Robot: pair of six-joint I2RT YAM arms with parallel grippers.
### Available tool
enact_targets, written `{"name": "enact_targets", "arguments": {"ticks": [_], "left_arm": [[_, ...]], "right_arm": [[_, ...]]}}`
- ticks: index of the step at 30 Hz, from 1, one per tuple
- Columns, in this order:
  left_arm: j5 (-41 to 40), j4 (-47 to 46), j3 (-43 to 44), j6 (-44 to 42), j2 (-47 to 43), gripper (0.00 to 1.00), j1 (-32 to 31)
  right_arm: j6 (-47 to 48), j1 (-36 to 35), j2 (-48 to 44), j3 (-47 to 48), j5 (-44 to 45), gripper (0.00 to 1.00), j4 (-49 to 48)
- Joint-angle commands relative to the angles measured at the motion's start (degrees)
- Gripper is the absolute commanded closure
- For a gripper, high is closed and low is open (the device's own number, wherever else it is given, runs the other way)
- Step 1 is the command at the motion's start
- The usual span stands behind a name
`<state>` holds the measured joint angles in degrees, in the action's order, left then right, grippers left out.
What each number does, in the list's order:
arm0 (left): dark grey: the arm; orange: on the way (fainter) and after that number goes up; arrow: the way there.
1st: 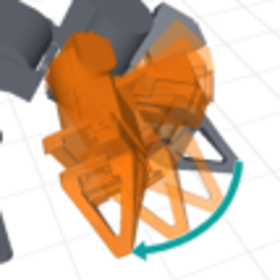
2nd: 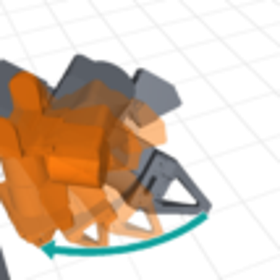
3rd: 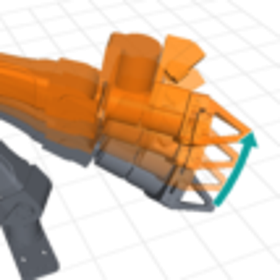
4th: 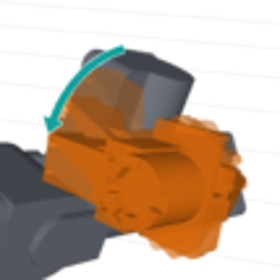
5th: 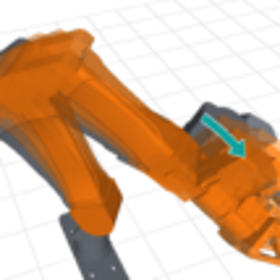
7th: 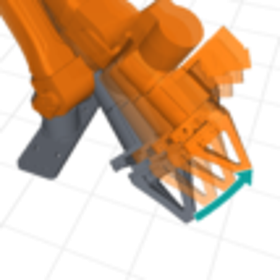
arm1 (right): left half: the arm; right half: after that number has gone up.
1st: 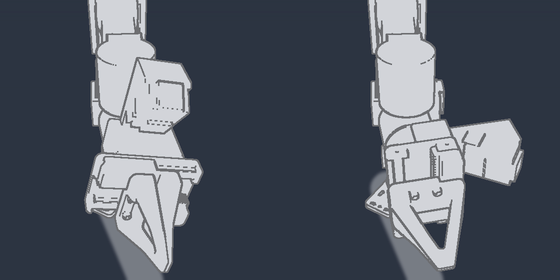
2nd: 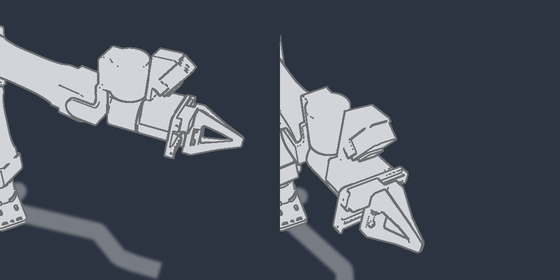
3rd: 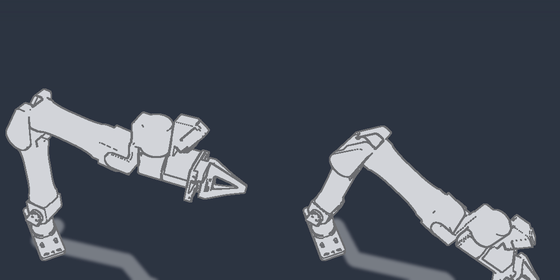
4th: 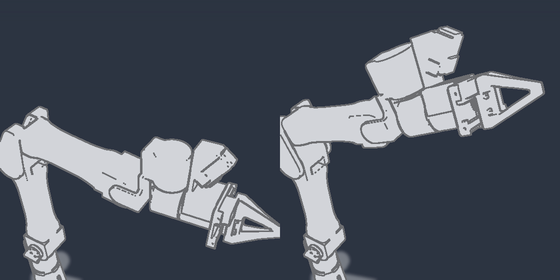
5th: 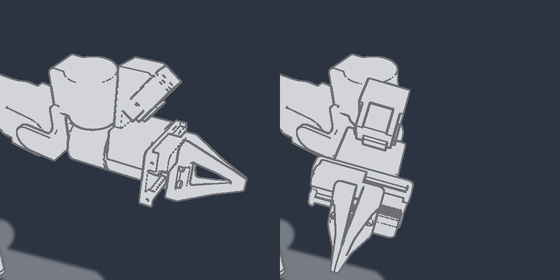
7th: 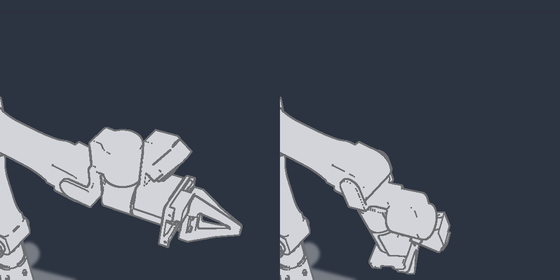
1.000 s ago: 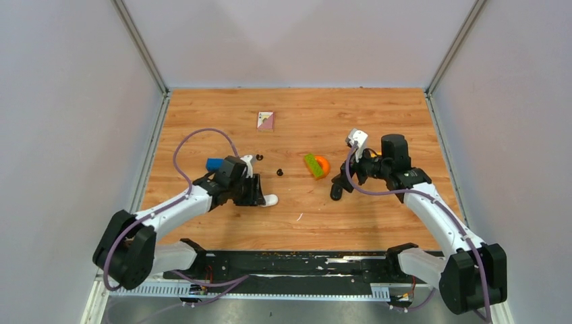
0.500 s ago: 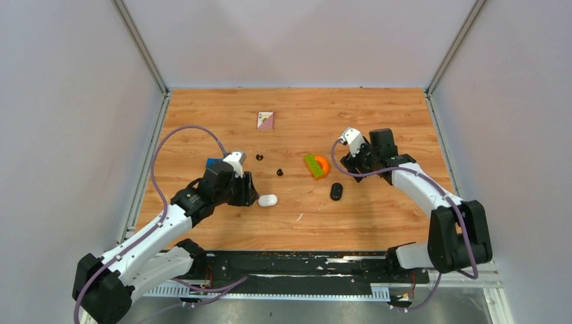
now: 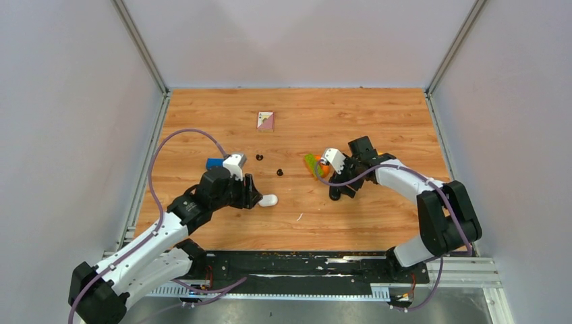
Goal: Insert the wireless bluetooth earbuds into the charging case
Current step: Pick up the charging case at the center of the board.
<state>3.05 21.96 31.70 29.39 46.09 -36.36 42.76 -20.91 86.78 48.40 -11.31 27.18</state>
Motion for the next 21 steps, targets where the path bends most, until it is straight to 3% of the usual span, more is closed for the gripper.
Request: {"name": "enact_targets", "arguments": {"ticks": [1, 8, 12, 15, 19, 21], "left_arm": [[4.9, -9.2, -2.3, -2.7, -0.3, 0.43, -0.5], [11.3, -15.0, 0.4, -8.2, 3.8, 0.43, -1.1], [10.0, -19.8, -0.5, -7.6, 4.4, 0.43, -2.9], [4.8, -24.7, 2.2, -3.5, 11.1, 0.43, -6.8], [-12.7, -19.3, 14.4, -0.5, 26.5, 0.43, -17.9], [-17.7, -15.3, 22.4, 1.0, 35.4, 0.41, -21.8]], "right_arm": [[2.3, -0.3, -3.7, 1.4, -12.1, 0.34, 3.6], [0.7, -2.2, -4.3, 4.4, -20.2, 0.33, 4.6], [-0.5, -0.9, -4.9, 5.4, -18.1, 0.34, 4.0], [-3.5, 3.9, -6.3, 5.7, -22.0, 0.36, 3.4], [-12.6, 12.4, -10.1, 6.2, -20.5, 0.34, -0.1], [-16.6, 16.3, -12.9, 5.7, -17.9, 0.33, -2.6]]}}
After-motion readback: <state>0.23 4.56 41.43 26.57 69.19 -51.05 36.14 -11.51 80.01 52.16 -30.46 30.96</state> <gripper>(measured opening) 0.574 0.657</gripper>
